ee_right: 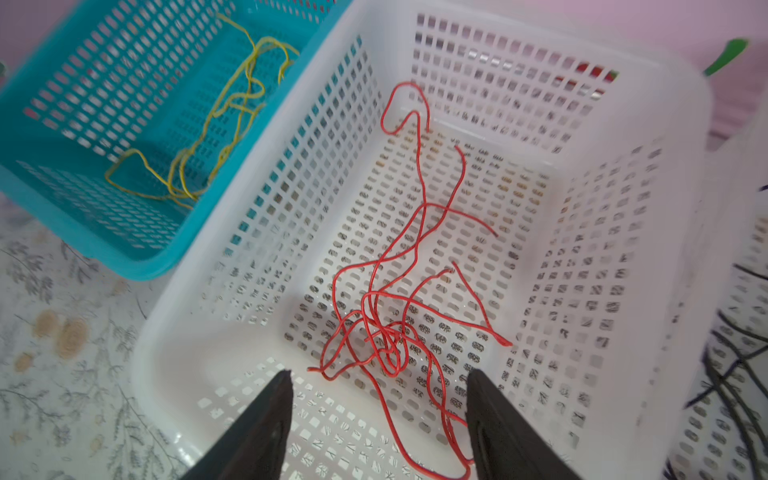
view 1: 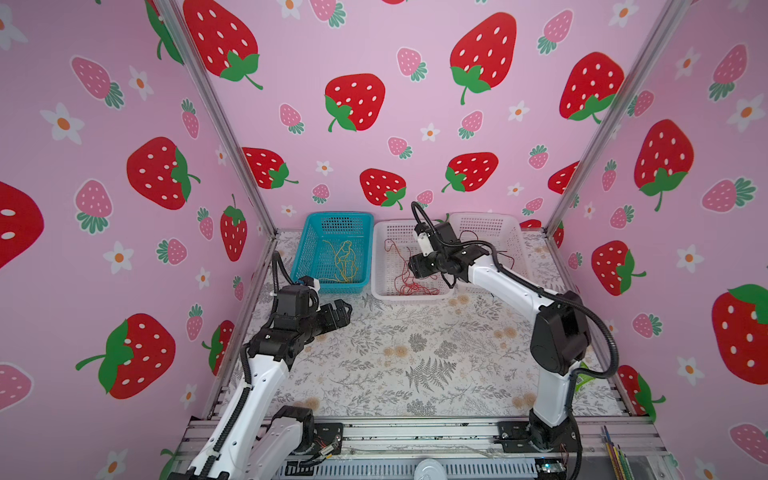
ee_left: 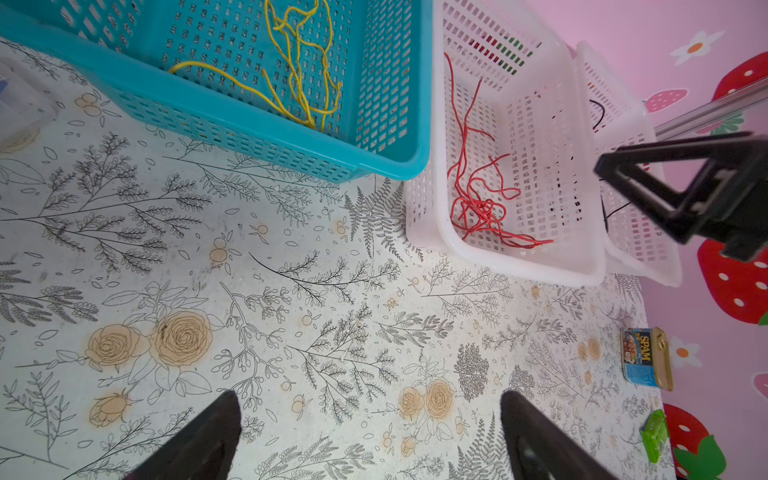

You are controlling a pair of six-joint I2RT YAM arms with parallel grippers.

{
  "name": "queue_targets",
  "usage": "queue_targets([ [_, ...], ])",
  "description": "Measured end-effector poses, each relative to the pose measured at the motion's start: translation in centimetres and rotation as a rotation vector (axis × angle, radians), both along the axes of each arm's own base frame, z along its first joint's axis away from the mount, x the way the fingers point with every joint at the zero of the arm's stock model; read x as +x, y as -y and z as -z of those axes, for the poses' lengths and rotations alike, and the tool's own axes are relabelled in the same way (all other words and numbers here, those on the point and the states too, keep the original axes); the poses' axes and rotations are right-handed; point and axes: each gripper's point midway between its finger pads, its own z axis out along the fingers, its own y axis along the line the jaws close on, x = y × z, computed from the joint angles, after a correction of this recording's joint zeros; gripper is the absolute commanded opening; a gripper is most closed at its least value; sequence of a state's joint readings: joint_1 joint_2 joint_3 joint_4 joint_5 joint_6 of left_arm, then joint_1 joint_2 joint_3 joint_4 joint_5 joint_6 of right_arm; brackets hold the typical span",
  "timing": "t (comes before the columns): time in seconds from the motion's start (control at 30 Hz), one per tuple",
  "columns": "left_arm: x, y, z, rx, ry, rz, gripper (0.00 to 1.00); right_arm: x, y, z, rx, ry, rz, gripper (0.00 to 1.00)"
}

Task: Untangle the cables
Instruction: 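Raise the right gripper out of the white basket and draw back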

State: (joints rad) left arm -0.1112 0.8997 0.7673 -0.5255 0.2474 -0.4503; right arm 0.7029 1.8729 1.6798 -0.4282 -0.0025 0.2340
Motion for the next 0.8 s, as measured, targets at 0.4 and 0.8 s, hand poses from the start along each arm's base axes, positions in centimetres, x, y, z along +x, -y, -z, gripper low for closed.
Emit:
queue_targets([
  [0.4,0.0,0.1,0.1,-0.002,-0.004,0.003,0.99,-3.3,5.9,-9.4,0.152,0.304,0.116,0.99],
  [0.8,-0.1,0.0,0.0,-0.003,-0.002,0.001,0.99,-7.2,16.3,-9.5,0.154,0.562,0.401,0.99],
])
